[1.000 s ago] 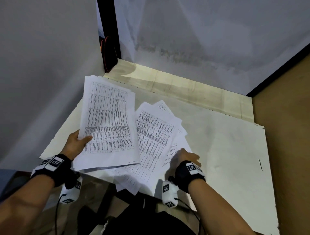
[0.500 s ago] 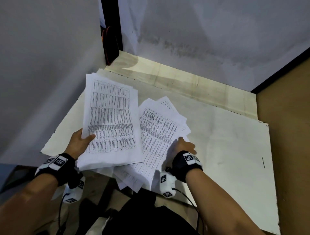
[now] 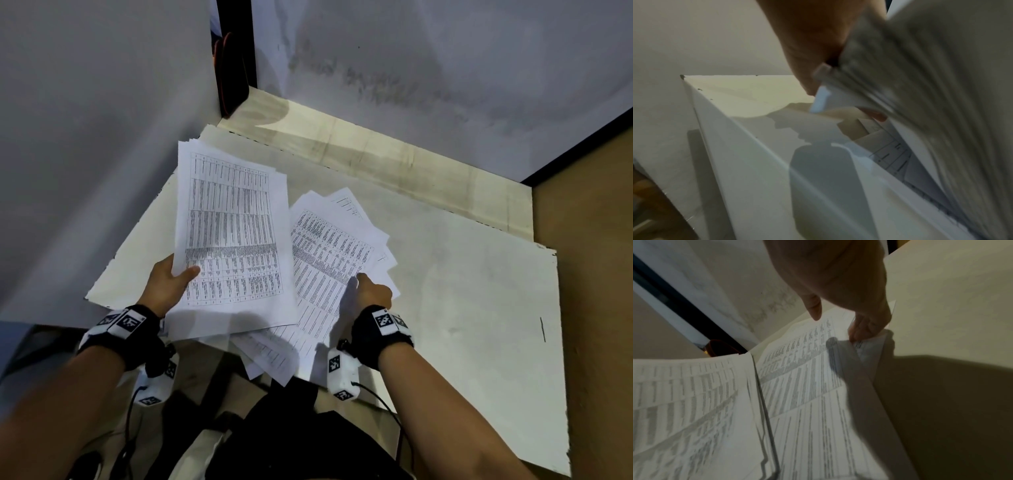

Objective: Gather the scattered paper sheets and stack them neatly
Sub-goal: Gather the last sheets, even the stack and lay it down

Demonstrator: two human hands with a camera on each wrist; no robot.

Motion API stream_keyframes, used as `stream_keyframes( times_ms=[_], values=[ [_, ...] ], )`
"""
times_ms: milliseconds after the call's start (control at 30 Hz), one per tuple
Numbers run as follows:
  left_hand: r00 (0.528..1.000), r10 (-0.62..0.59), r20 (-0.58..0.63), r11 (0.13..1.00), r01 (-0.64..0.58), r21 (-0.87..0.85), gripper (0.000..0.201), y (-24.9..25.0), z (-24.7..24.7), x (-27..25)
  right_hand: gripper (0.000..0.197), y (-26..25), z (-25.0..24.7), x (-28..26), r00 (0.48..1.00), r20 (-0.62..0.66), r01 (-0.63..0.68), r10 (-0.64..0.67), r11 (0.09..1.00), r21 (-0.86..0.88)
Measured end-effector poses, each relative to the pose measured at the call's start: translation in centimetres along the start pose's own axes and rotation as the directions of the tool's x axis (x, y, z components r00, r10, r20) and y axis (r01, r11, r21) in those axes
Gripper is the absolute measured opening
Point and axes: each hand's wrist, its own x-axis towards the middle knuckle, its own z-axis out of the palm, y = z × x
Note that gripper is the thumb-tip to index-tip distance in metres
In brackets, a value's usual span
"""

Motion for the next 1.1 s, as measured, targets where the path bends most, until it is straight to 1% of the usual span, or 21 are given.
stream_keyframes(
  times_ms=[67,100,133,167,200,267,367,467,533,667,700,800,833,867,900,933,967,1000,1033,1067,1100],
  values=[
    [1.0,0.008,0.0,1.0,-0.008,0.008,0.036,0.1,0.2,-0.1,0.045,-0.1,-0.2,0.4,1.0,-0.005,0.03,-0.031,0.999,-0.044],
    [1.0,0.014,0.001,1.0,-0.014,0.016,0.036,0.1,0.2,-0.1,0.045,-0.3,-0.3,0.5,0.999,-0.033,0.033,-0.035,0.998,-0.061],
    [1.0,0.02,0.002,0.999,-0.02,0.025,0.035,0.2,0.2,-0.2,0.048,-0.5,-0.6,0.7,0.996,-0.088,0.02,-0.028,0.996,-0.081],
    [1.0,0.024,0.002,0.999,-0.024,0.03,0.035,0.2,0.2,-0.1,0.054,-0.6,-0.9,1.0,0.99,-0.14,0.005,-0.023,0.992,-0.124],
    [1.0,0.024,0.004,0.999,-0.024,0.032,0.035,0.1,0.1,-0.1,0.059,-0.6,-1.1,1.4,0.986,-0.164,0.0,-0.032,0.981,-0.192],
    [1.0,0.021,0.009,0.999,-0.022,0.024,0.035,-0.1,0.0,0.0,0.066,-0.6,-1.7,2.5,0.983,-0.163,0.025,-0.08,0.948,-0.318],
    [0.999,0.03,0.011,0.999,-0.03,0.016,0.034,-0.4,0.0,0.0,0.064,-0.5,-2.2,3.6,0.984,-0.149,0.033,-0.101,0.915,-0.402],
    [0.999,0.039,0.028,0.999,-0.04,0.019,0.033,-0.6,0.0,0.2,0.065,-0.5,-1.8,4.1,0.988,-0.11,0.051,-0.108,0.902,-0.428],
    [0.999,0.034,0.034,0.999,-0.034,0.015,0.034,-0.8,0.0,0.4,0.065,-0.3,-1.4,4.2,0.989,-0.105,0.053,-0.107,0.906,-0.42],
    [0.999,0.017,0.043,1.0,-0.017,-0.003,0.035,-1.1,0.0,0.7,0.061,-0.2,-0.7,3.7,0.989,-0.08,0.074,-0.127,0.874,-0.481],
    [0.999,0.017,0.047,1.0,-0.017,-0.006,0.035,-1.2,0.1,0.7,0.06,-0.2,-0.7,3.5,0.988,-0.083,0.073,-0.127,0.877,-0.475],
    [0.998,0.014,0.055,1.0,-0.013,-0.012,0.035,-1.2,0.0,0.7,0.067,-0.3,-0.6,3.1,0.989,-0.048,0.097,-0.137,0.87,-0.484],
    [0.998,0.018,0.055,1.0,-0.017,-0.015,0.035,-1.1,0.1,0.7,0.068,-0.5,-0.5,2.7,0.987,-0.014,0.135,-0.158,0.883,-0.45],
    [0.998,0.021,0.055,1.0,-0.021,-0.017,0.035,-1.0,0.2,0.7,0.068,-0.6,-0.1,2.4,0.982,0.046,0.188,-0.183,0.926,-0.328],
    [0.998,0.022,0.055,1.0,-0.021,-0.019,0.035,-0.9,0.2,0.6,0.069,-0.8,0.1,1.7,0.971,0.143,0.209,-0.192,0.971,-0.117],
    [0.998,0.023,0.053,0.999,-0.021,-0.024,0.035,-0.8,0.3,0.5,0.076,-0.7,0.6,1.1,0.948,0.26,0.168,-0.185,0.982,0.086],
    [0.998,0.025,0.052,0.999,-0.024,-0.026,0.035,-0.7,0.3,0.5,0.089,-0.4,0.9,0.8,0.924,0.352,0.062,-0.15,0.967,0.249],
    [0.998,0.03,0.049,0.999,-0.028,-0.027,0.035,-0.8,0.3,0.4,0.099,0.1,1.2,0.4,0.907,0.412,-0.085,-0.085,0.922,0.378],
    [0.999,0.031,0.043,0.999,-0.03,-0.029,0.034,-0.8,0.3,0.3,0.104,1.0,1.5,0.2,0.912,0.409,-0.177,-0.032,0.869,0.463],
    [0.999,0.031,0.034,0.999,-0.029,-0.036,0.034,-0.9,0.4,0.3,0.102,1.9,1.5,0.1,0.93,0.368,-0.19,-0.018,0.832,0.521],
    [0.999,0.028,0.023,0.999,-0.027,-0.04,0.034,-1.0,0.4,0.2,0.097,2.9,1.7,-0.3,0.952,0.303,-0.14,-0.035,0.831,0.539]
  ],
)
